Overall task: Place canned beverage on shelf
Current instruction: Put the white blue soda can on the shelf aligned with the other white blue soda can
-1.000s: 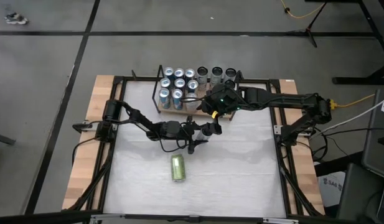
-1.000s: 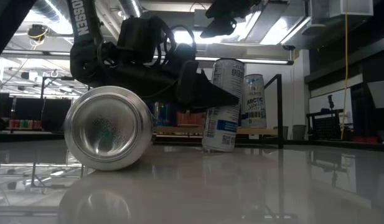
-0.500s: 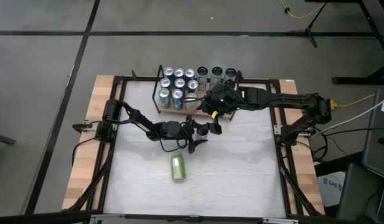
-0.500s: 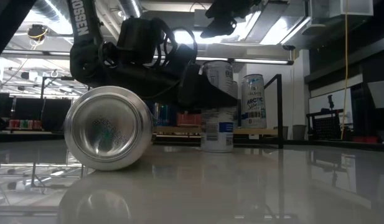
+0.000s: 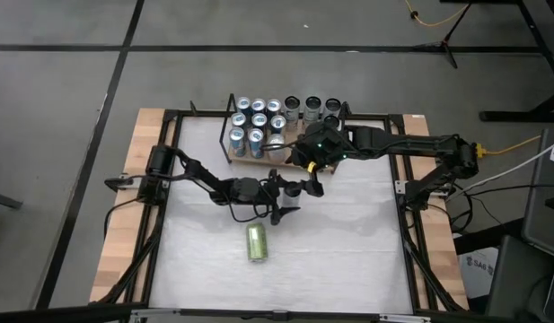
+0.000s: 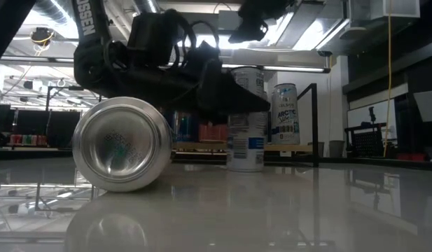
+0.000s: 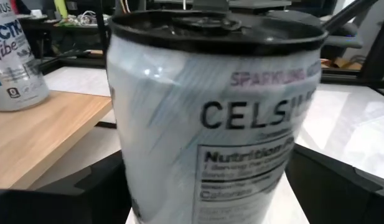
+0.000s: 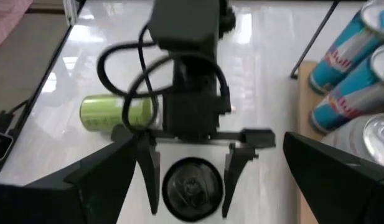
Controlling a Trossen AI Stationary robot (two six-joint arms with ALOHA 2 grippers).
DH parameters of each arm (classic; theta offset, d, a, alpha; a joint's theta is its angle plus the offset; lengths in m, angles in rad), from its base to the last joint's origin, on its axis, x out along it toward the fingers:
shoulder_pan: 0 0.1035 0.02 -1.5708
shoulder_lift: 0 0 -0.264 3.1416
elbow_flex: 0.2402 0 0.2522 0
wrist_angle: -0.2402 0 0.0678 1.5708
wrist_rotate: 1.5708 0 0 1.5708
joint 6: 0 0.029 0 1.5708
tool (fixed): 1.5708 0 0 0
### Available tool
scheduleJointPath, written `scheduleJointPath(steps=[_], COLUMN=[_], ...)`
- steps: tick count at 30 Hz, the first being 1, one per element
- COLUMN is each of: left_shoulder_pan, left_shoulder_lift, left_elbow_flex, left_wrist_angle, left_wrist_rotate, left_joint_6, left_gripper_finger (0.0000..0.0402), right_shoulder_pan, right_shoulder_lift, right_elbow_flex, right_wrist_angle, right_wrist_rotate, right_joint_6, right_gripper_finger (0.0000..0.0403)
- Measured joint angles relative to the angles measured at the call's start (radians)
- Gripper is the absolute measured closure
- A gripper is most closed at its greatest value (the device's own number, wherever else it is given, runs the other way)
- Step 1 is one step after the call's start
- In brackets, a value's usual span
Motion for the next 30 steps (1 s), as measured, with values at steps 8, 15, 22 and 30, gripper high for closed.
scheduleJointPath(steps=[8,15,22,30], left_shoulder_pan=[-0.009,-0.009,-0.006,-0.015], left_shoulder_lift=[-0.009,-0.038,-0.132,-0.254], left_elbow_flex=[-0.003,-0.011,-0.083,-0.200], left_wrist_angle=[-0.009,-0.028,-0.112,-0.121], left_wrist_rotate=[-0.077,-0.078,-0.079,-0.081], left_joint_6=[-0.003,-0.001,-0.002,-0.029], left_gripper_finger=[0.0037,0.0037,0.0037,0.0037], right_shoulder_pan=[0.000,0.000,0.000,0.000], right_shoulder_lift=[0.000,0.000,0.000,0.000], right_elbow_flex=[0.000,0.000,0.000,0.000], right_wrist_angle=[-0.031,-0.067,-0.097,-0.097], right_wrist_rotate=[0.000,0.000,0.000,-0.001], right_joint_6=[0.000,0.001,-0.003,-0.023], right_gripper_finger=[0.0013,0.0013,0.0013,0.0013])
